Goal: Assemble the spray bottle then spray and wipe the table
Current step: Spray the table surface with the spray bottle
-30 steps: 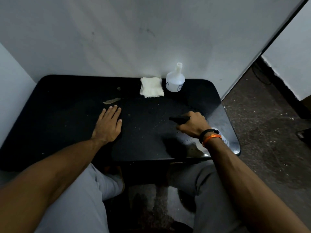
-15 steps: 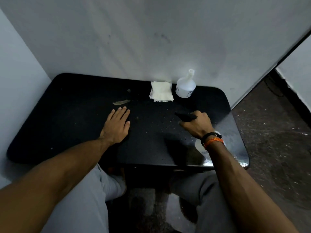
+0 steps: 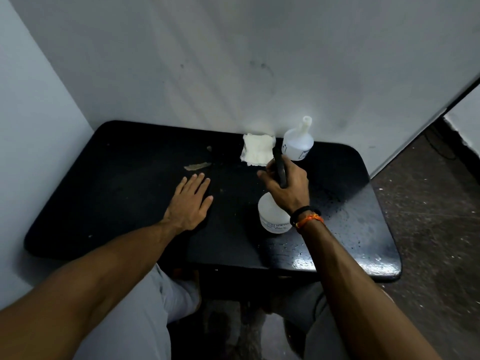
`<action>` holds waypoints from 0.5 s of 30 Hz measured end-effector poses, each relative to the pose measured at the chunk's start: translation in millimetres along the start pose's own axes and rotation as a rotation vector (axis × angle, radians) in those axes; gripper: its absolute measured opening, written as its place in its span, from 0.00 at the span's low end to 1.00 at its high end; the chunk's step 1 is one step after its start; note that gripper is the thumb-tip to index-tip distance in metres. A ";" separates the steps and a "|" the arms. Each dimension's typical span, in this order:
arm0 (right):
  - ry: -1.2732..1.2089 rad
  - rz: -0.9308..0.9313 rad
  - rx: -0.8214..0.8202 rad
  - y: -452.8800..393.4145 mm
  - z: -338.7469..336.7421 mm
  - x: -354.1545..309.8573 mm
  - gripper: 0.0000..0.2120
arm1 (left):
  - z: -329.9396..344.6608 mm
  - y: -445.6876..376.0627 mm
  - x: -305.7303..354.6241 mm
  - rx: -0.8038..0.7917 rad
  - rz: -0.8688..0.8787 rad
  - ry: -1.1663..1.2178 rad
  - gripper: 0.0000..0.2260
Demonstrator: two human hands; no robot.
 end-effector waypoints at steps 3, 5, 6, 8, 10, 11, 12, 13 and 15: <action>-0.015 0.003 0.075 -5.8 2.2 -5.6 0.11 | -16.1 2.2 11.3 0.046 0.037 0.216 0.36; -0.012 -0.014 0.118 -8.2 6.5 -14.0 0.11 | -31.3 2.0 33.7 0.101 0.117 0.333 0.45; -0.014 -0.028 0.141 -8.3 7.9 -18.1 0.12 | -34.3 2.2 47.2 0.099 0.151 0.365 0.48; -0.035 -0.057 0.190 -9.3 8.9 -27.3 0.12 | -35.7 4.1 70.5 0.082 0.194 0.424 0.53; -0.102 -0.082 0.217 -11.9 11.2 -36.7 0.12 | -34.8 5.5 85.3 0.081 0.219 0.525 0.54; -0.142 -0.089 0.219 -12.7 13.3 -40.6 0.11 | -36.0 6.1 91.6 0.102 0.223 0.566 0.52; -0.171 -0.095 0.217 -14.3 15.9 -45.0 0.11 | -40.7 4.3 95.4 0.150 0.211 0.582 0.49; -0.186 -0.100 0.213 -14.3 18.4 -48.1 0.11 | -45.1 1.4 97.7 0.196 0.183 0.583 0.45; -0.202 -0.112 0.181 -16.1 24.3 -52.1 0.12 | -52.5 -9.4 98.2 0.220 0.127 0.549 0.37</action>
Point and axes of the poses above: each hand's wrist, its own y-axis away from the middle knuckle, its own z-axis out of the palm, x = y × z, the point moved 7 cm from there along -y, towards the middle knuckle, and after that the axes turned 7 degrees about -x, right-handed, at the moved point
